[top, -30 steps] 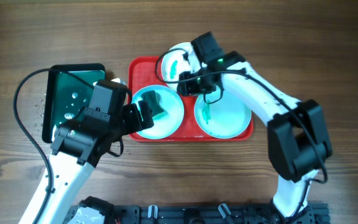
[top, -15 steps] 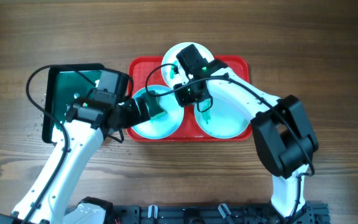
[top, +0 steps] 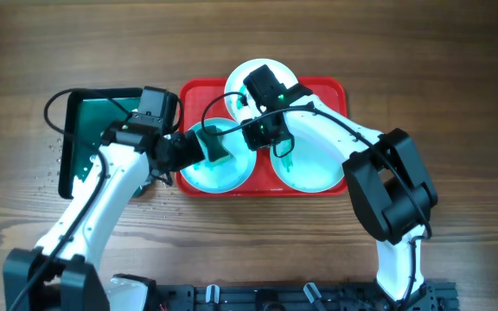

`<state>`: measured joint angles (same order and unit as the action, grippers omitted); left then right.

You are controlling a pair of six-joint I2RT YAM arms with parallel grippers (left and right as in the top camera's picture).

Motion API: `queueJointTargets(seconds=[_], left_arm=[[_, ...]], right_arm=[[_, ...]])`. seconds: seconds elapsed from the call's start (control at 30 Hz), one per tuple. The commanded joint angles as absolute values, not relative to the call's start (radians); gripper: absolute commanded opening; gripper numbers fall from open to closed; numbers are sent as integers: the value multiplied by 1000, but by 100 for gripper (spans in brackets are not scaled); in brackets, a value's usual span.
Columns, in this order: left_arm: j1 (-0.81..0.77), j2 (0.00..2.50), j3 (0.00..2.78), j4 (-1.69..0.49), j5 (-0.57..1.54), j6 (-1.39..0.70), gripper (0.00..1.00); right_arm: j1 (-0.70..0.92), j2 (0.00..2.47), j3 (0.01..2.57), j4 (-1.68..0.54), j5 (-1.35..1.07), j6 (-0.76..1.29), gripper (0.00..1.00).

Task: Clean dirty plates on tray and stack at the side
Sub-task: 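Hold the left plate with the right gripper while scrubbing it with the sponge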

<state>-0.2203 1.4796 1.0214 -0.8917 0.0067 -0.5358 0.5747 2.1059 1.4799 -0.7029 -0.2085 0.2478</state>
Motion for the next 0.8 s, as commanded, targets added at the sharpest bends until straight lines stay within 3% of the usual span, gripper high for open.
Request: queueJointTargets(seconds=[0.0, 0.13, 0.4, 0.5, 0.63, 0.77], left_arm=[[-216, 1522, 1025, -846, 58, -531, 92], [-216, 1550, 1025, -783, 97, -530, 91], [-217, 1635, 1025, -693, 150, -532, 70], [-217, 1670, 1025, -649, 232, -531, 56], [-223, 1684, 1025, -594, 273, -532, 53], [-229, 1686, 1025, -569, 272, -532, 43]], right_arm=[[575, 2121, 1477, -712, -195, 239, 15], [575, 2121, 1477, -716, -203, 239, 15], [575, 2121, 1477, -722, -202, 239, 16], [575, 2121, 1477, -721, -202, 239, 16], [575, 2121, 1477, -719, -202, 238, 16], [575, 2121, 1477, -718, -201, 236, 16]])
